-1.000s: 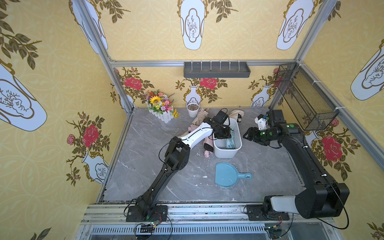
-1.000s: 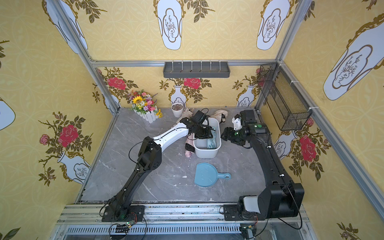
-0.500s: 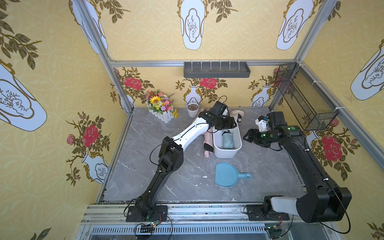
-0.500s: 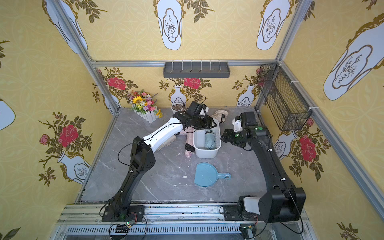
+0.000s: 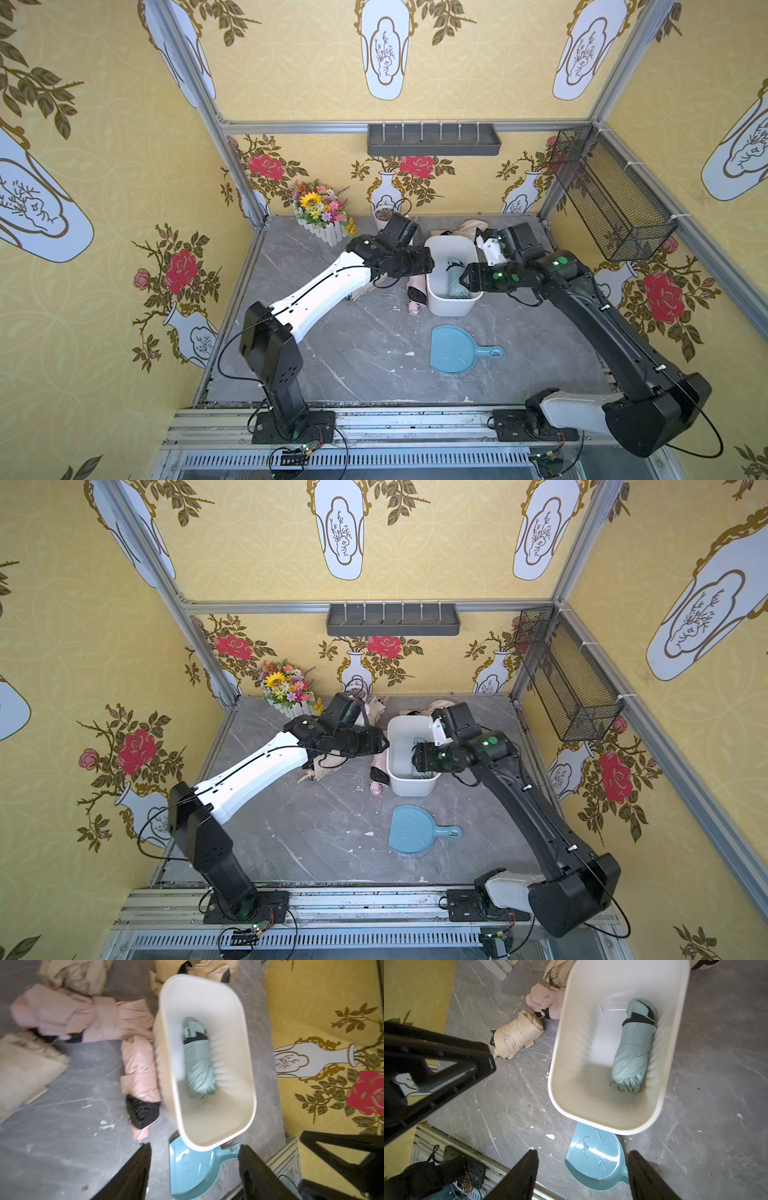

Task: Put the umbrella into the storage box
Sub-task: Place the umbrella in the storage box, then pick up the umbrella from the center of the board.

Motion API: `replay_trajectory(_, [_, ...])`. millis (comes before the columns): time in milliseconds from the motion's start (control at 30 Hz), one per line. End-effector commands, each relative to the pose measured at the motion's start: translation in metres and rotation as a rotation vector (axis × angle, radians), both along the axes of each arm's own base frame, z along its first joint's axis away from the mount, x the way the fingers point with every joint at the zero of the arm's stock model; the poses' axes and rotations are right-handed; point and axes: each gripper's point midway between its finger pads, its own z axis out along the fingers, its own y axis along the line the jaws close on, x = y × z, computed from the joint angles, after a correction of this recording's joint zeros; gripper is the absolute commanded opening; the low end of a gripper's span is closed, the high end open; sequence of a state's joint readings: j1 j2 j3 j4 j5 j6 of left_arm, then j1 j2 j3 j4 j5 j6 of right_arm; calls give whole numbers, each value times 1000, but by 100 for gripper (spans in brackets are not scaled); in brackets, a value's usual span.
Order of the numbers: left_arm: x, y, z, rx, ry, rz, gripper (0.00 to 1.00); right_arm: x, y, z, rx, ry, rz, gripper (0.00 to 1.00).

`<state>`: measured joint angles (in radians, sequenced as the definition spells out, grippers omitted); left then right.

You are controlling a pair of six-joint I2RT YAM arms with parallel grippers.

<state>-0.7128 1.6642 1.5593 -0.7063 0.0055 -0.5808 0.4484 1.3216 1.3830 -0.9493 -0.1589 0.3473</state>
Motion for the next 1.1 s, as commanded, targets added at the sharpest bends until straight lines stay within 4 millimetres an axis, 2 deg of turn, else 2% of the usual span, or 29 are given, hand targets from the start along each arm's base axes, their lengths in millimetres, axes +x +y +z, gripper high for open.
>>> replay_trajectory(0, [-12,40,-14,16,26,93,71,6,22,-4,-59,1,-64,70])
replay_trajectory(233, [-43,115,-34,35,67,209,72,15,96,-29,-148,39,-68,68])
replay_trajectory(433, [-59,156,-47,58,111,297,74,36,157,-55,-107,84,-45,68])
replay_trajectory(467, [-57,170,-50,59,122,341,74,40,168,-60,-96,93,-35,69])
replay_trajectory(500, [-59,175,-51,60,129,355,74,44,176,-62,-82,97,-38,69])
replay_trajectory(633, [-60,189,-50,56,124,400,74,64,206,-69,-10,84,-81,81])
replay_trajectory(800, [-56,194,-47,38,114,435,75,92,234,-85,126,97,-232,83])
replay_trajectory(1067, [-55,198,-45,43,109,446,75,123,256,-119,231,136,-467,82])
